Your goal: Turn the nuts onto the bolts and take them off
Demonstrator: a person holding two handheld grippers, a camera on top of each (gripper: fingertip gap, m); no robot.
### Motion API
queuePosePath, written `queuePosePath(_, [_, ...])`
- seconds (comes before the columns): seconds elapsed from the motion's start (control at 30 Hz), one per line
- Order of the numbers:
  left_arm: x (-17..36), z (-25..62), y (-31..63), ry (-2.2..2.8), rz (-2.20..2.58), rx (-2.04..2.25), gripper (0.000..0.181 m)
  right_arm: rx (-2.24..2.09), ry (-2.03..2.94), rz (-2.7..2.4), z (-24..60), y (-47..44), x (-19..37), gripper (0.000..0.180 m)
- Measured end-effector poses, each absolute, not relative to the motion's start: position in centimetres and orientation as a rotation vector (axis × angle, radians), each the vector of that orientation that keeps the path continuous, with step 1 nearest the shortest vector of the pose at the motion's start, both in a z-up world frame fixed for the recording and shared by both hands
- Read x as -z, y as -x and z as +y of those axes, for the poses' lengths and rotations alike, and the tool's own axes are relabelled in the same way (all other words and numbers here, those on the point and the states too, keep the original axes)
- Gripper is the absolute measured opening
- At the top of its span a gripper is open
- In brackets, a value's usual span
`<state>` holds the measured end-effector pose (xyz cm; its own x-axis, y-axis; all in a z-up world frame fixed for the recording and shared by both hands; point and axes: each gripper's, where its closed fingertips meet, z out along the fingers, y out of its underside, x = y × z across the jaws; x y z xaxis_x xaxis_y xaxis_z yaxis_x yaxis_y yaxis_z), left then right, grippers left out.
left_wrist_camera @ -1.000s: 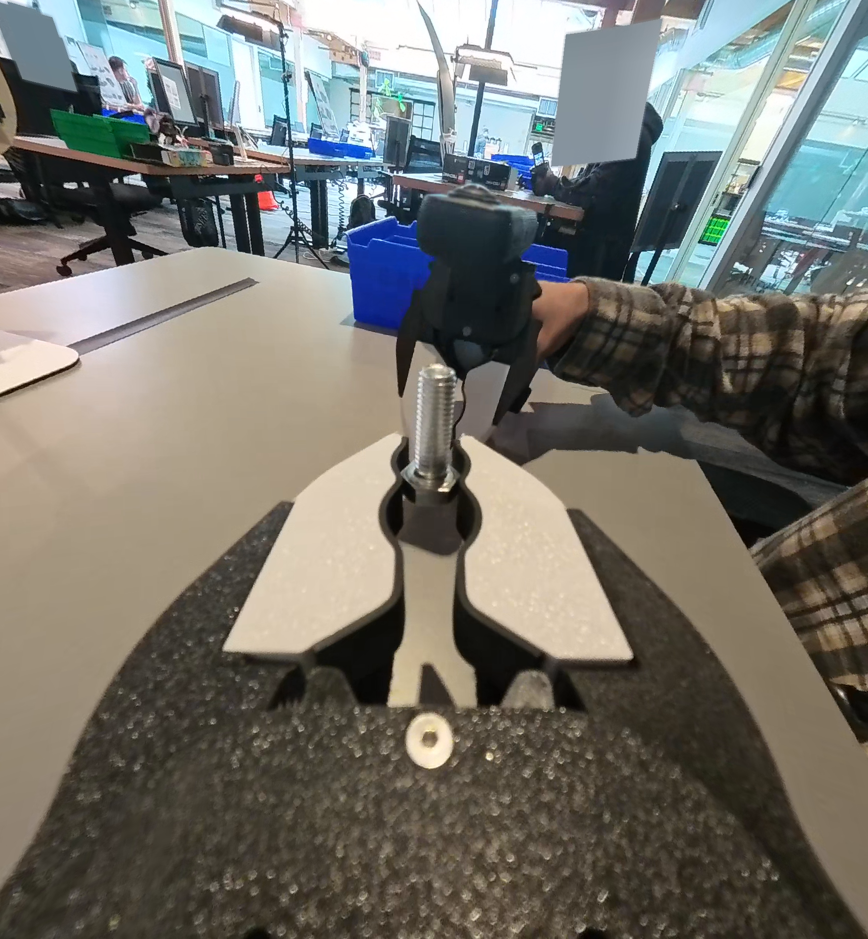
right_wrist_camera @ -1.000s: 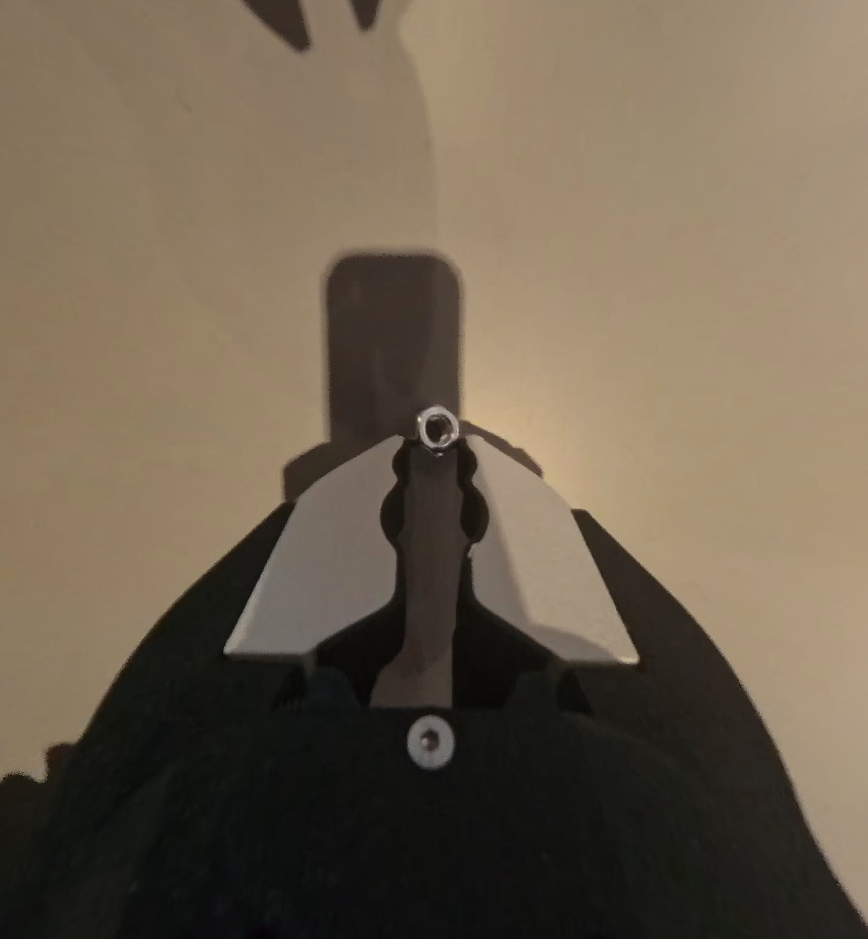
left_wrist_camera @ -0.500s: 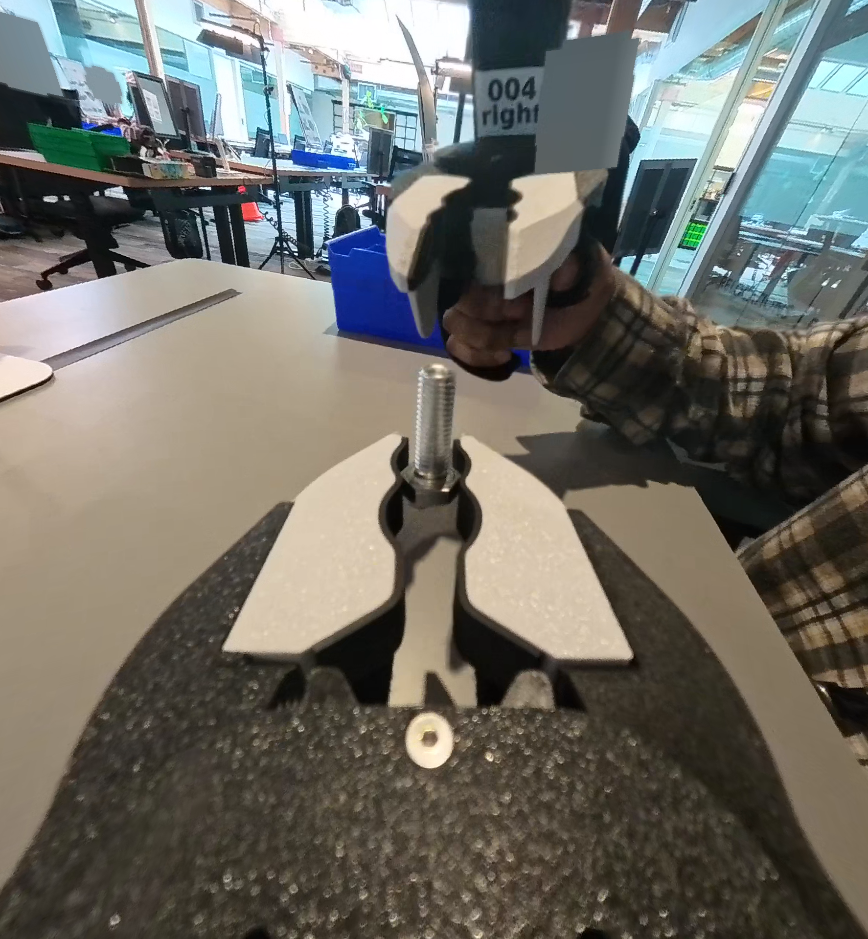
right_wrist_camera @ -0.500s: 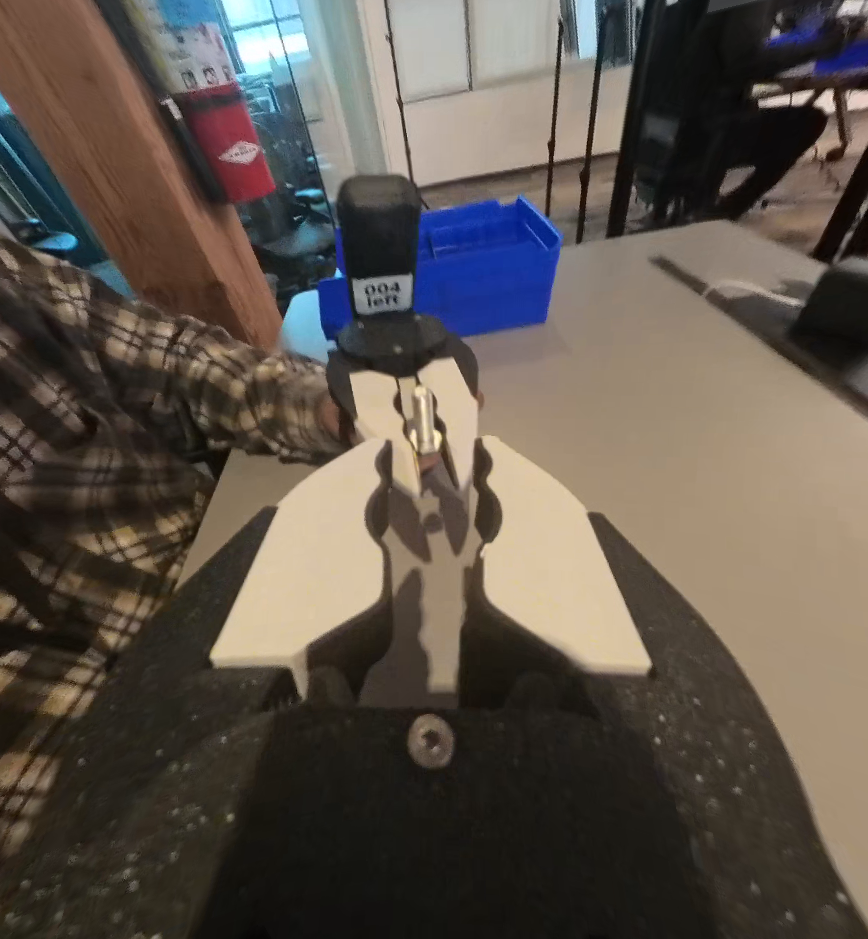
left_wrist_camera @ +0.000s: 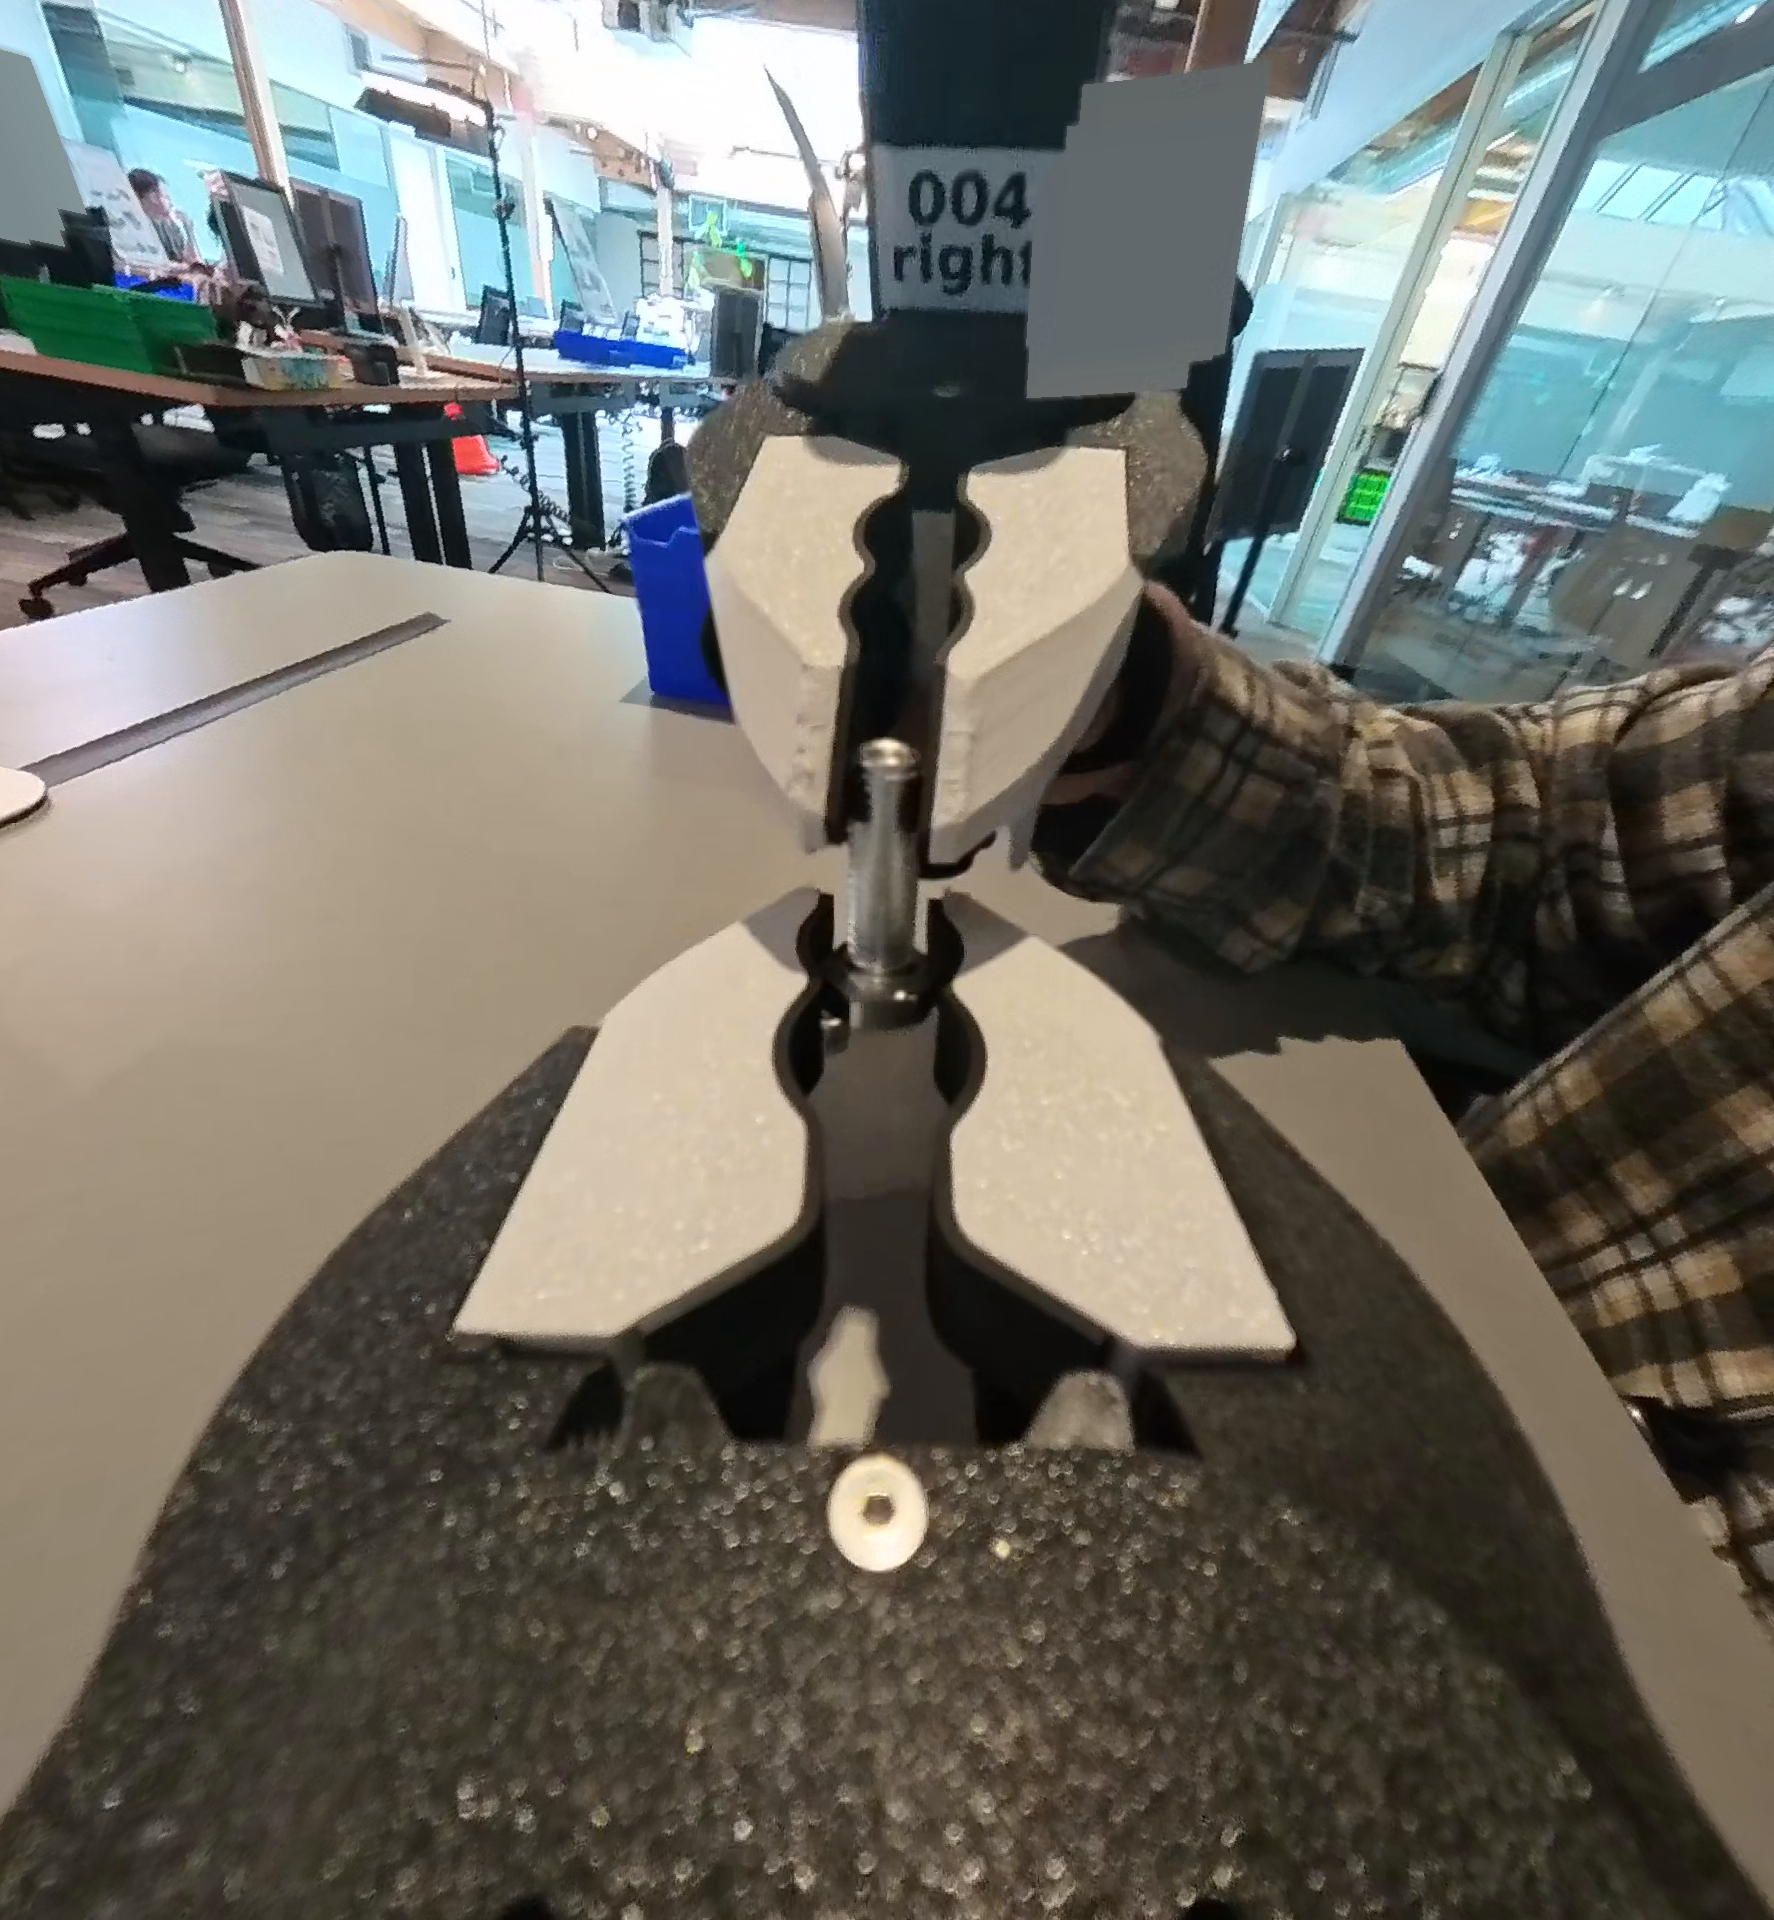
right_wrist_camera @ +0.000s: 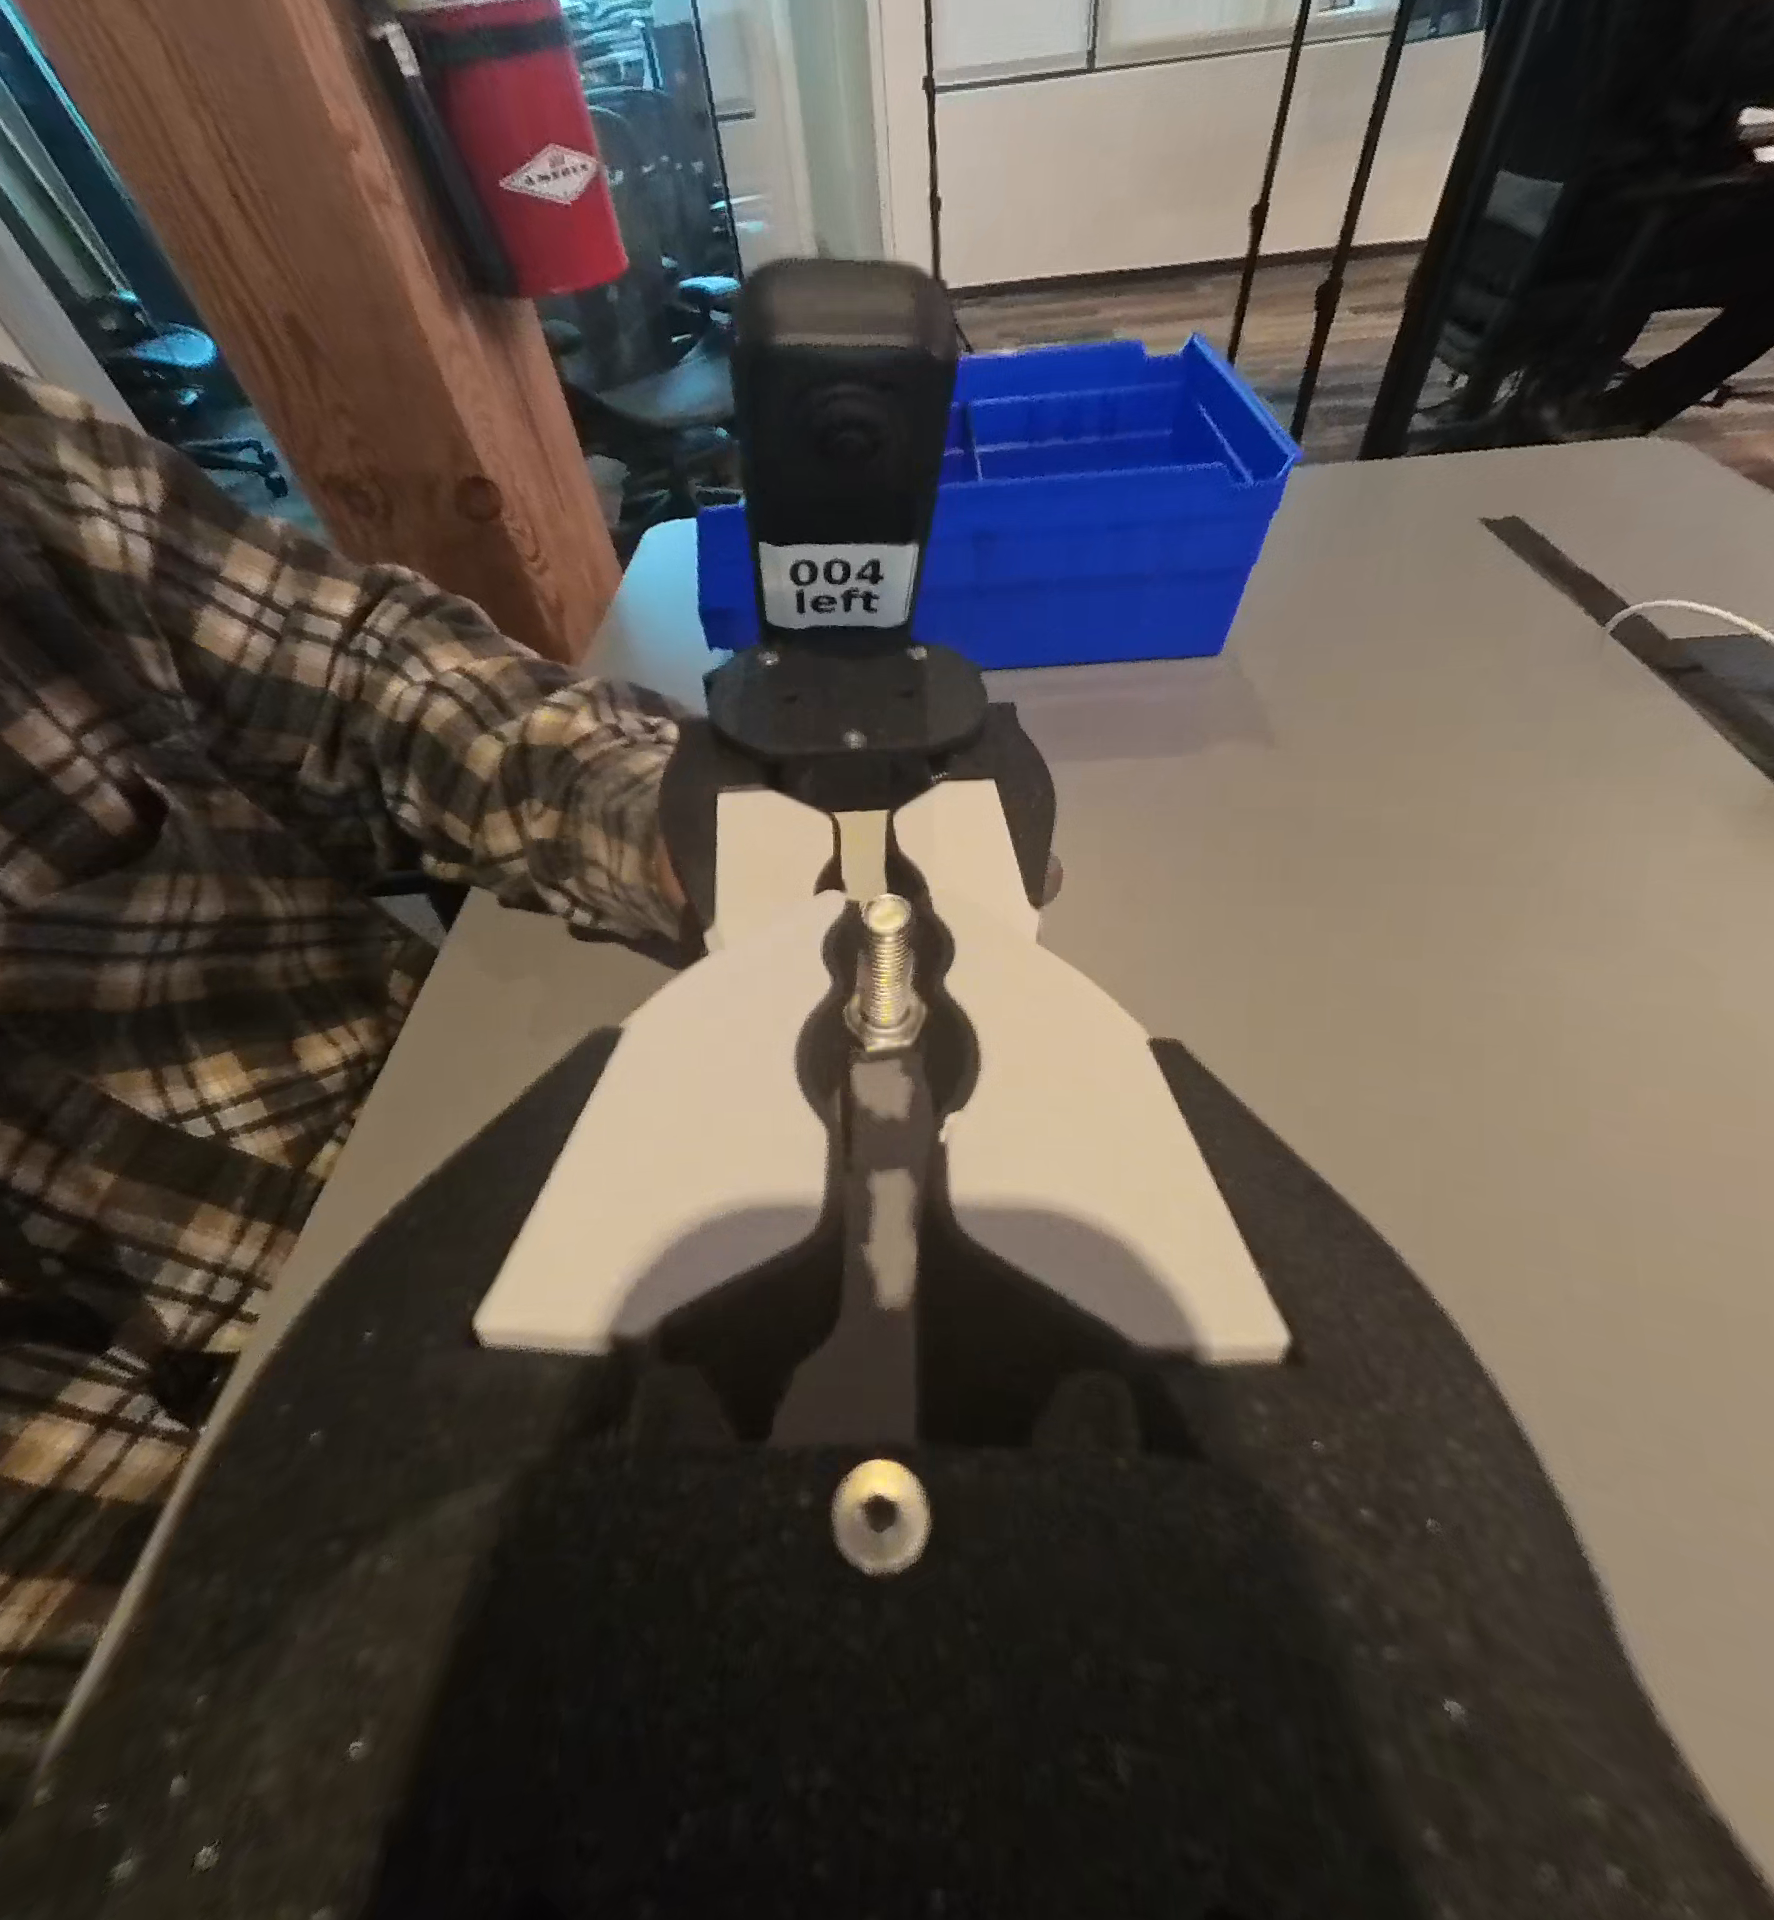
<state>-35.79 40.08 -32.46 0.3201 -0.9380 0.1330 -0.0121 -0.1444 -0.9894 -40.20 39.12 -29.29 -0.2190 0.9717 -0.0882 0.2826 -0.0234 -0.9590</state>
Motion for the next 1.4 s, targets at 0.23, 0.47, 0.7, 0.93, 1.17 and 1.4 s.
queuePosePath(0.23, [31.6, 40.1, 36.1, 1.439, 0.887, 1.069, 0.033, -1.266, 1.373, -1.548, 40.2, 38.9, 28.9, 0.009])
queuePosePath(0.47, [31.8, 40.2, 35.7, 1.450, 0.898, 1.028, 0.024, -1.256, 1.370, -1.575, 39.9, 38.7, 28.9, 0.009])
queuePosePath(0.7, [31.8, 40.3, 35.8, 1.456, 0.904, 1.006, 0.020, -1.250, 1.353, -1.587, 39.7, 38.8, 28.8, 0.009])
queuePosePath(0.93, [31.5, 40.1, 35.9, 1.450, 0.908, 1.022, 0.020, -1.299, 1.332, -1.574, 39.5, 38.9, 28.5, 0.009])
queuePosePath(1.17, [31.1, 40.3, 36.2, 1.439, 0.887, 1.007, 0.020, -1.248, 1.368, -1.526, 40.5, 37.4, 28.0, 0.032])
queuePosePath(1.4, [31.1, 41.3, 37.4, 1.455, 0.833, 0.964, 0.019, -0.878, 1.803, -1.454, 44.1, 29.0, 34.9, 0.055])
